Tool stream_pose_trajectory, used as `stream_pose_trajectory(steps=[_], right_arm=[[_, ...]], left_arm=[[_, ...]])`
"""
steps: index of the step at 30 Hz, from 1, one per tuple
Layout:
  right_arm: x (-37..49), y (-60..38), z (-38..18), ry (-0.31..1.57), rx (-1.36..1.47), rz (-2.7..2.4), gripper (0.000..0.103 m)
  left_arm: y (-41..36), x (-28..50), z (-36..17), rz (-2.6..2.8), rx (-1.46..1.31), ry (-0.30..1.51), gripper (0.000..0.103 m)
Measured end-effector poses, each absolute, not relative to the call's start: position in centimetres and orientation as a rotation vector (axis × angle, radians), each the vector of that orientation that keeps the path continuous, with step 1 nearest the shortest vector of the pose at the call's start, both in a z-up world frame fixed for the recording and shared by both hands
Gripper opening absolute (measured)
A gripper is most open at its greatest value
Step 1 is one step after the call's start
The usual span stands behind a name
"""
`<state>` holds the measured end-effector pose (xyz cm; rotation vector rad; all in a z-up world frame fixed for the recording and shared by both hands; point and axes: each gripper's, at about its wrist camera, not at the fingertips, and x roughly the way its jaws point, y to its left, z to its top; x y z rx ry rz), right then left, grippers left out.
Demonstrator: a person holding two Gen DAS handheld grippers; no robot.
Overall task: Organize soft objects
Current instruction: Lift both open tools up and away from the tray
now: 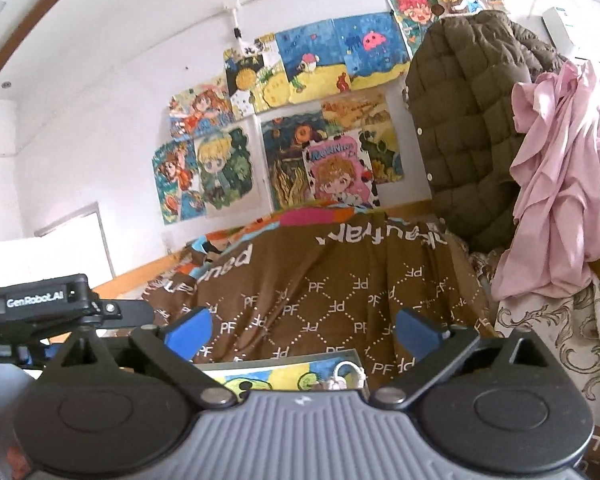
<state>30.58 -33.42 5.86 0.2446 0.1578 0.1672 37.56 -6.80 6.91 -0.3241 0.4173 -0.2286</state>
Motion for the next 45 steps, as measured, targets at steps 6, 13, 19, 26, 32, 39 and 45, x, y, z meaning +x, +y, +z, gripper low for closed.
stream_pose_trajectory(steps=[6,13,19,26,32,39,45], right_arm=[[26.6,-33.5,6.7,0.133,0.252,0.169,0.103],[22.2,-32.3,7.2,0.098,0.208,0.192,0.103],[18.9,-31.1,7.0,0.065,0.175,0.202,0.103],[16.5,-29.5,6.4,0.075,0.127,0.215,0.103],[14.8,-28.4,6.0,0.1,0.095,0.222,0.103],[13.3,-27.2,5.2,0.142,0.057,0.21,0.103],[12.8,-25.9,4.4,0.209,0.032,0.179,0.103]], left_arm=[[-6.6,32.5,8.1,-0.223,-0.265,0.366,0.102],[-6.8,26.5,7.9,-0.231,-0.185,0.296,0.102],[-6.6,22.7,7.7,-0.23,-0.154,0.243,0.102],[-6.0,19.1,7.2,-0.193,-0.131,0.198,0.102],[-4.9,17.1,6.6,-0.182,-0.136,0.201,0.102],[-3.7,15.2,5.4,-0.18,-0.117,0.216,0.102],[-2.9,14.0,3.9,-0.195,-0.104,0.231,0.102]])
